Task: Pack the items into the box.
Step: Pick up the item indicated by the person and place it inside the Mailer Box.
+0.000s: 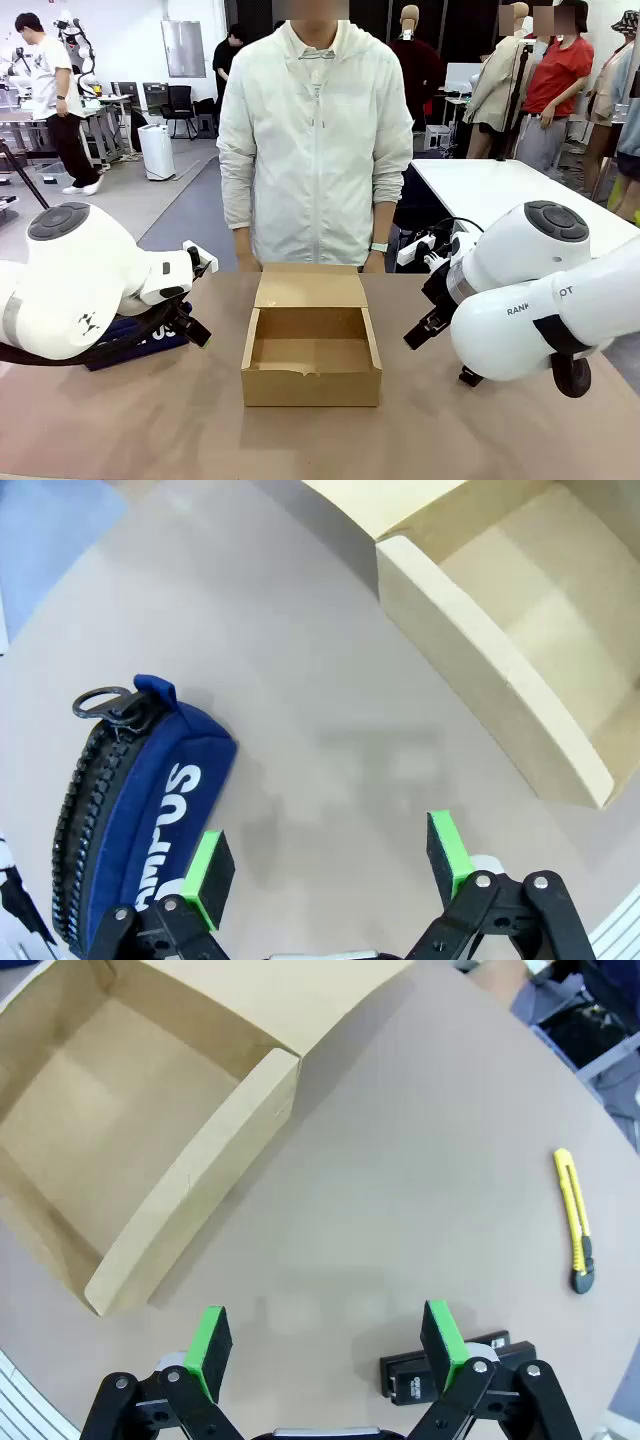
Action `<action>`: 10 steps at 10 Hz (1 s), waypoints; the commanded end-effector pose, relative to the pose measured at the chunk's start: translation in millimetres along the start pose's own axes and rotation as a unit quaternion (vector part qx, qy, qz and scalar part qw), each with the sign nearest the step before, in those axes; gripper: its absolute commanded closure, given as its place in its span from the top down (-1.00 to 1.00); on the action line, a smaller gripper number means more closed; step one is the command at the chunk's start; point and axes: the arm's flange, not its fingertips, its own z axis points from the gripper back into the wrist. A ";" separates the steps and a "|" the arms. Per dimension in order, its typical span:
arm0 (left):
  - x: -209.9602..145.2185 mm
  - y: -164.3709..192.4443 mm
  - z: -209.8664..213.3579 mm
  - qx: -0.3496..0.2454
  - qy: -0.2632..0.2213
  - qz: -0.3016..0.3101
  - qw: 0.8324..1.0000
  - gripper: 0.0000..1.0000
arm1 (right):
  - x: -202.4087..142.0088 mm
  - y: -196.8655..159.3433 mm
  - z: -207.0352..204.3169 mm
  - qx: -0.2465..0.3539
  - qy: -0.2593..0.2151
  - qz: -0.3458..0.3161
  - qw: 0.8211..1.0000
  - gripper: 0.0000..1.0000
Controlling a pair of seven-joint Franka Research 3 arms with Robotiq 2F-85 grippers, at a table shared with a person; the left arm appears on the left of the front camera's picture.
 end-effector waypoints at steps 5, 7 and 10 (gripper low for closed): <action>0.0 0.0 0.1 0.000 0.000 0.000 1.000 1.00 | 0.0 0.0 0.0 0.000 0.000 0.000 1.000 1.00; 0.0 0.0 0.1 0.000 0.000 0.000 1.000 1.00 | 0.0 0.0 0.0 0.000 0.000 0.000 1.000 1.00; 0.0 0.0 0.1 0.000 0.000 0.000 1.000 1.00 | 0.0 0.0 0.0 0.000 0.000 0.000 1.000 1.00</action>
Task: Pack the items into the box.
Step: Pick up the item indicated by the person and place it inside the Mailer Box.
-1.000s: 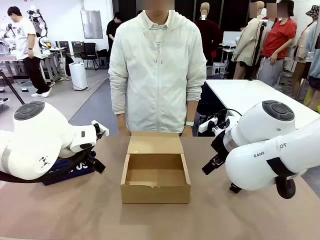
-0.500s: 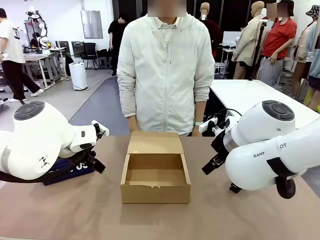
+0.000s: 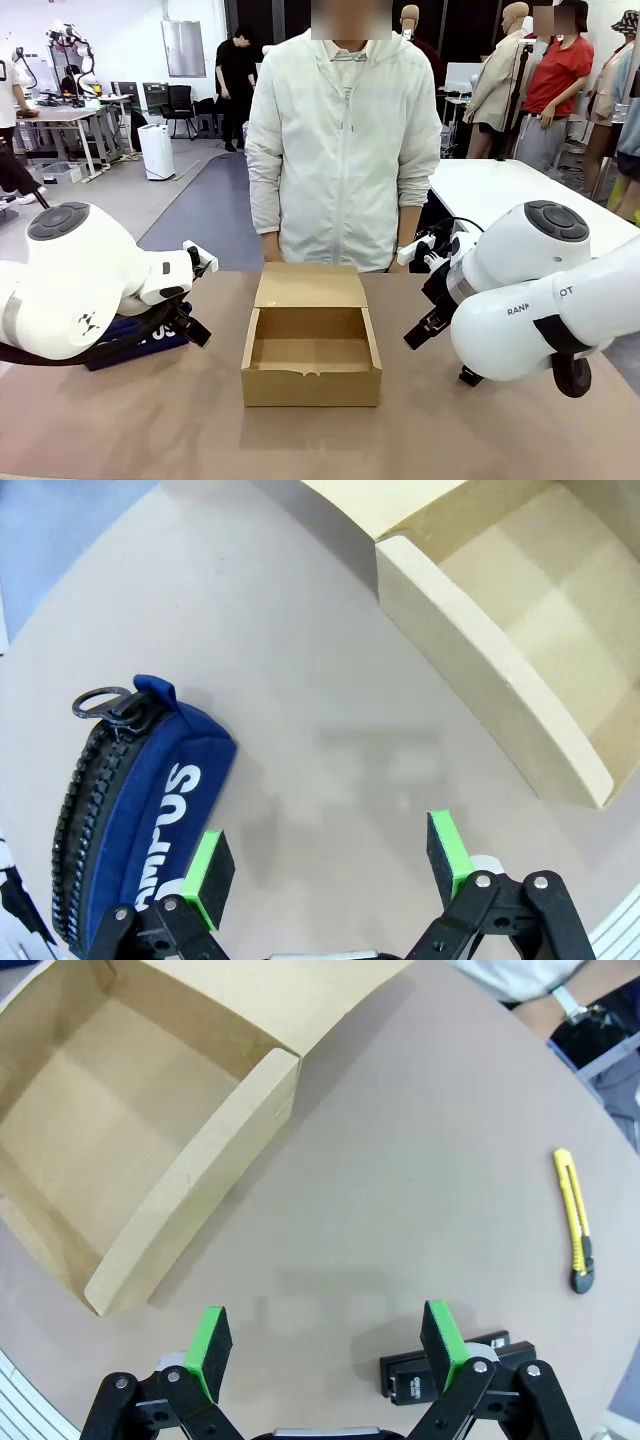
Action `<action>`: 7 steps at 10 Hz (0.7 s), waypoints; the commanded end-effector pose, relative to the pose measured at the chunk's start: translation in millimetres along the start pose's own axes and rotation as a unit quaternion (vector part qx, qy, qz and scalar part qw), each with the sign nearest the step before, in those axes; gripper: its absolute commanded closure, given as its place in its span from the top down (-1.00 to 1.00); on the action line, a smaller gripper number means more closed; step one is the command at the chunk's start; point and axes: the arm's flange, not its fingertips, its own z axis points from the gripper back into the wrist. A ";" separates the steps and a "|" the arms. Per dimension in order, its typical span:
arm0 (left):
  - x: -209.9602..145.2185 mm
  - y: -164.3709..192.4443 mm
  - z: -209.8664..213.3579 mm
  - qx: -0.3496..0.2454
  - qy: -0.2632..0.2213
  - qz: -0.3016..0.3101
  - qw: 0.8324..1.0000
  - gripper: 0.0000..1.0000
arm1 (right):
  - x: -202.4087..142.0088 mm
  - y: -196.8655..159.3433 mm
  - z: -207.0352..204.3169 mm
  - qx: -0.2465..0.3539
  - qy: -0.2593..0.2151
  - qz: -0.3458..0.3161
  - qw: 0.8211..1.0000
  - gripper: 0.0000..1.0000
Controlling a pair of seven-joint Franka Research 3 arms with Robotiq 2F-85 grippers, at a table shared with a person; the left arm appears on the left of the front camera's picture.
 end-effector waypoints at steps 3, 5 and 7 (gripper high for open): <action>0.0 0.0 0.0 0.000 0.000 0.000 1.000 1.00 | 0.0 0.0 0.0 0.000 0.000 0.000 1.000 1.00; 32.5 2.7 51.8 -0.118 0.023 0.039 0.992 1.00 | 9.0 -24.3 53.4 0.169 0.011 -0.055 0.984 1.00; 51.0 21.6 139.9 -0.232 -0.008 0.180 0.956 1.00 | 3.0 -75.5 145.9 0.245 -0.024 -0.236 0.940 1.00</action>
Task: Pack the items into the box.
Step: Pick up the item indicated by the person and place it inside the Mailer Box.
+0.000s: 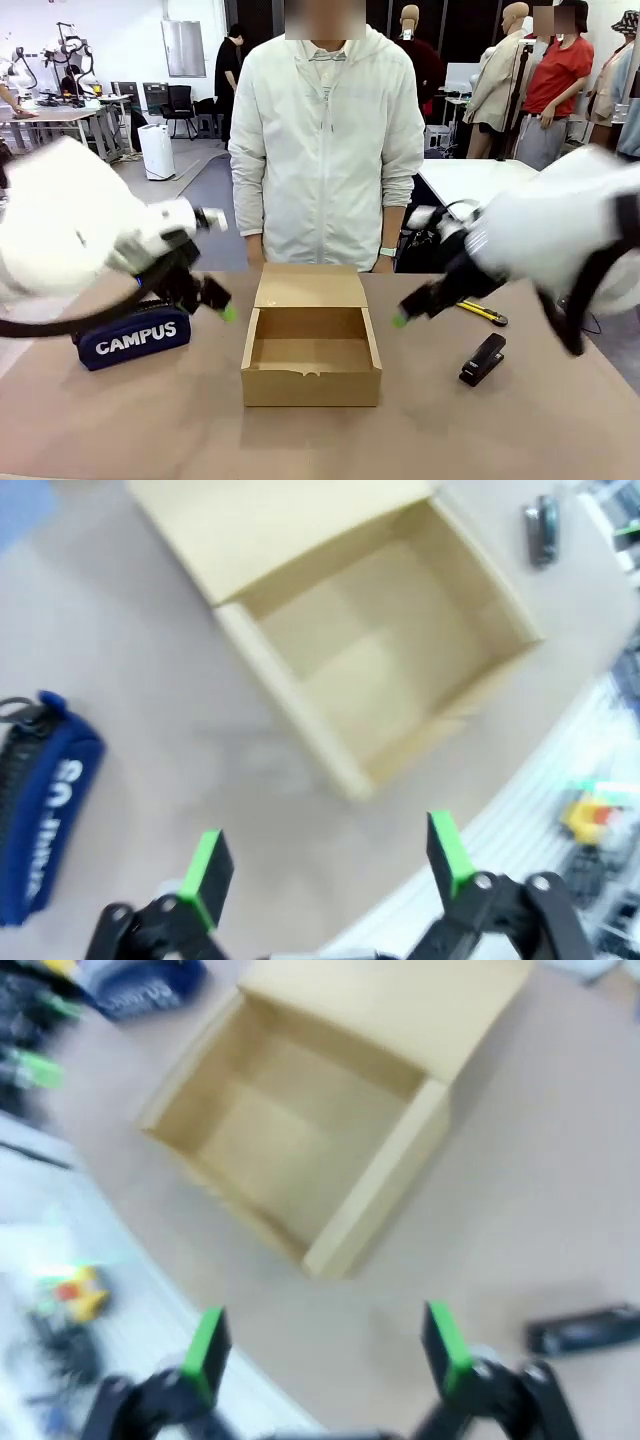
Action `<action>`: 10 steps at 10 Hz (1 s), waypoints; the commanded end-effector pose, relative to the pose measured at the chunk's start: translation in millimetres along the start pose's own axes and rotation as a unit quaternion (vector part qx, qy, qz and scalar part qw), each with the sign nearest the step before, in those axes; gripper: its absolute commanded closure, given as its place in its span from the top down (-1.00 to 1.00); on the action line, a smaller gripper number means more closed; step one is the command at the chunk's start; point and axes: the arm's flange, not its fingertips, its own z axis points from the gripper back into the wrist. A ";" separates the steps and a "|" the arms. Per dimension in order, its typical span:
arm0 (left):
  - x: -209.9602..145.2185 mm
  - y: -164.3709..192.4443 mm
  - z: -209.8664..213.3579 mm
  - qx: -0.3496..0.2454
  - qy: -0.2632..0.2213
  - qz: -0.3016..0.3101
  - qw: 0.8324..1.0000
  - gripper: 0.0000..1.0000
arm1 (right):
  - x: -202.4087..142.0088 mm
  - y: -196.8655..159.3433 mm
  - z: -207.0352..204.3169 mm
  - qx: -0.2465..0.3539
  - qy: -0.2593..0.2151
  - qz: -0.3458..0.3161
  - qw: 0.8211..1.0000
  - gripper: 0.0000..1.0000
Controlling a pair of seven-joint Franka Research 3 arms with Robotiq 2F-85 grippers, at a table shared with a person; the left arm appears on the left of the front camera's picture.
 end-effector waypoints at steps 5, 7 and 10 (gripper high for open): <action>-128.3 109.7 236.4 -0.228 -0.214 0.196 0.929 1.00 | -164.6 -144.4 238.9 0.252 -0.322 -0.348 0.844 1.00; -215.9 149.9 256.1 -0.200 -0.292 0.286 0.890 1.00 | -235.2 -170.2 253.6 0.249 -0.396 -0.409 0.784 1.00; -228.3 162.4 280.1 -0.208 -0.300 0.295 0.883 1.00 | -264.7 -184.7 277.9 0.237 -0.368 -0.423 0.794 1.00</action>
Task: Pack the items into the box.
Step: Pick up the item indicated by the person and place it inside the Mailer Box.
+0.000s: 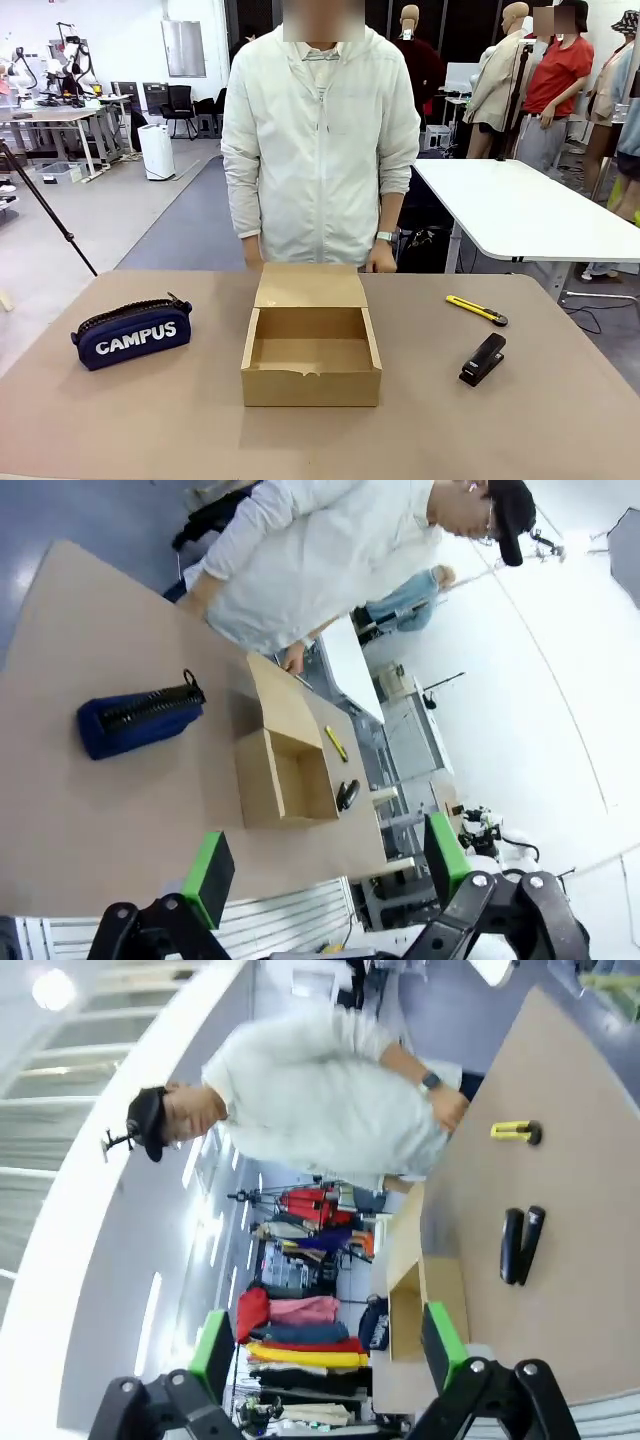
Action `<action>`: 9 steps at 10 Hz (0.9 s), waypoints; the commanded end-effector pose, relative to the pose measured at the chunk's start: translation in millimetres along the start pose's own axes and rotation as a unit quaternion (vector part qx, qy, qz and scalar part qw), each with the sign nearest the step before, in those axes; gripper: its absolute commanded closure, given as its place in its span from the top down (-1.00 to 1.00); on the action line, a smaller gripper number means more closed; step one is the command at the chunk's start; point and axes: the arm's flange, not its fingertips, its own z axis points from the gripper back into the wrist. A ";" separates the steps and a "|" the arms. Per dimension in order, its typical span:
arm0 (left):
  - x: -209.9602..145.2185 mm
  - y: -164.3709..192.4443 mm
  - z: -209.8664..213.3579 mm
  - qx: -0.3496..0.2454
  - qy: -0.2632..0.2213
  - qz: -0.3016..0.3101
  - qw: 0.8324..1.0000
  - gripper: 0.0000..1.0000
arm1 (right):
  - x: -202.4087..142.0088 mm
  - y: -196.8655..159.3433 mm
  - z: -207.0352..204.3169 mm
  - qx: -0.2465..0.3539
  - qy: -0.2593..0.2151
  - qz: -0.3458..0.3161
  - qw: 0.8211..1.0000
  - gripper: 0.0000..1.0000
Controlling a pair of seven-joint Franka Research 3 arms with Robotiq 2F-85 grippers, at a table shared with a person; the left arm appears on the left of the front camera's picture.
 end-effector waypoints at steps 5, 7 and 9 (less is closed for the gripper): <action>1.3 -22.5 -42.7 -0.007 0.056 -0.028 0.998 1.00 | -10.3 17.1 -19.3 -0.006 0.051 0.032 0.998 1.00; 1.3 -22.5 -42.7 -0.007 0.056 -0.028 0.998 1.00 | -10.3 17.1 -19.3 -0.006 0.051 0.032 0.998 1.00; 1.3 -22.5 -42.7 -0.007 0.056 -0.028 0.998 1.00 | -10.3 17.1 -19.3 -0.006 0.051 0.032 0.998 1.00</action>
